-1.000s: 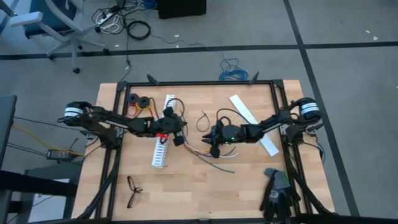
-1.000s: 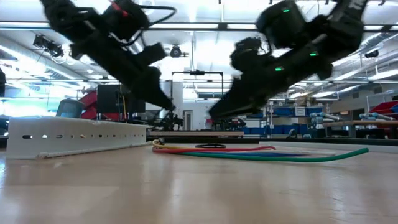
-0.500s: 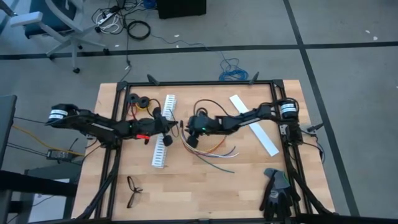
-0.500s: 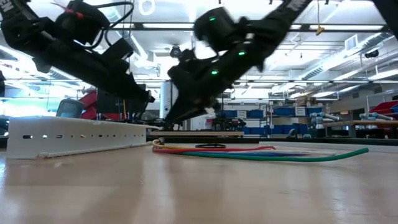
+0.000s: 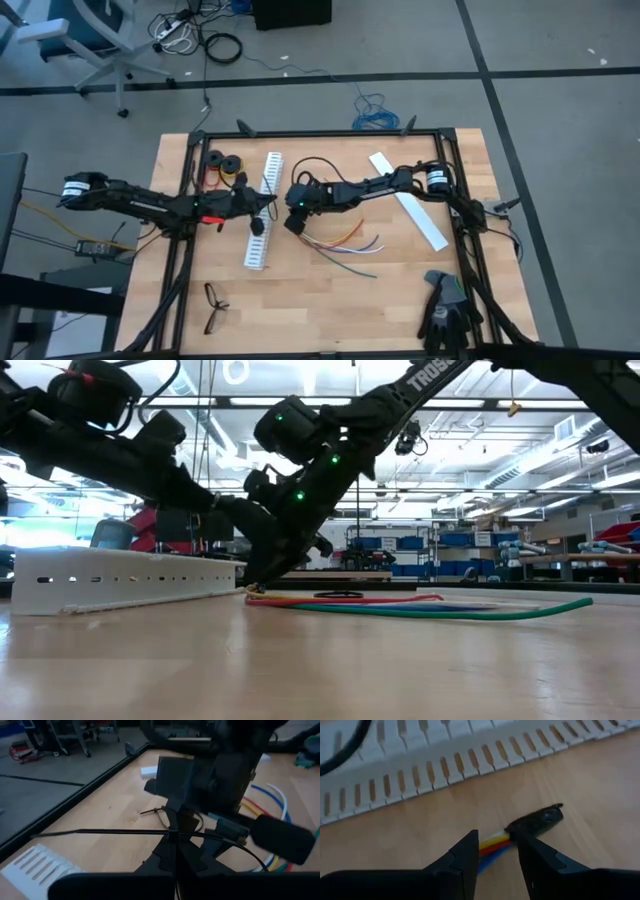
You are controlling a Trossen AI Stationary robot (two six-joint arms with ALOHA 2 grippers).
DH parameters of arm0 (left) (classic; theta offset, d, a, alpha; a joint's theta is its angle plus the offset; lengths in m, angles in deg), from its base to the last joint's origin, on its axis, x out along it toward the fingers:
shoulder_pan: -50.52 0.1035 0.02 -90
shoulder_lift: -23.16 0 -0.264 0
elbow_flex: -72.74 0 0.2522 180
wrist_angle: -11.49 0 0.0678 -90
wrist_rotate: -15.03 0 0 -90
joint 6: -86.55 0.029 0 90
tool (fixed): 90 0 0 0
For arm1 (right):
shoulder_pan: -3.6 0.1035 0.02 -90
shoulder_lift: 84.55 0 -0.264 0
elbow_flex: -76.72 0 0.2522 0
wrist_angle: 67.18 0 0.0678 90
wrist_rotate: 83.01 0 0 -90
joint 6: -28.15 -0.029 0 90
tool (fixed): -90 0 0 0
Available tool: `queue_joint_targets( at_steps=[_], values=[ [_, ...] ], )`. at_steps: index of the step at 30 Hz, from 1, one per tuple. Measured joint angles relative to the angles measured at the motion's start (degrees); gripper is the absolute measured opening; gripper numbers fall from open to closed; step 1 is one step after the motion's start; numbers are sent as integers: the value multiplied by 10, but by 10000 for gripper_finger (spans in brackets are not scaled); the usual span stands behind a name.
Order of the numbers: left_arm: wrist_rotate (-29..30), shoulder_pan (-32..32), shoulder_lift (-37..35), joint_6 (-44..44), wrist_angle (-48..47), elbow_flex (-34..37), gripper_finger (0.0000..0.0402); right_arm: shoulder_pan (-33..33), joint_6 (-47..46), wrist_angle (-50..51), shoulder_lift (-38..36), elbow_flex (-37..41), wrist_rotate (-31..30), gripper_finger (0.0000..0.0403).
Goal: Ziptie cables
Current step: Wrap the cable wires with the black zip tie
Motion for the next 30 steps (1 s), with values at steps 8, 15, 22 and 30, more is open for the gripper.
queue_joint_targets(
  at_steps=[8,15,22,30],
  values=[
    [-8,0,-3,0,8,2,1,-6,-8,41,-1,-1,-4,125],
    [-9,0,-2,-1,15,2,1,-11,-64,37,-1,-1,38,124],
    [-9,0,-2,-1,17,1,1,2,-156,-6,-1,0,54,120],
    [-10,0,-2,-13,16,1,1,12,-191,57,1,0,9,111]
  ],
)
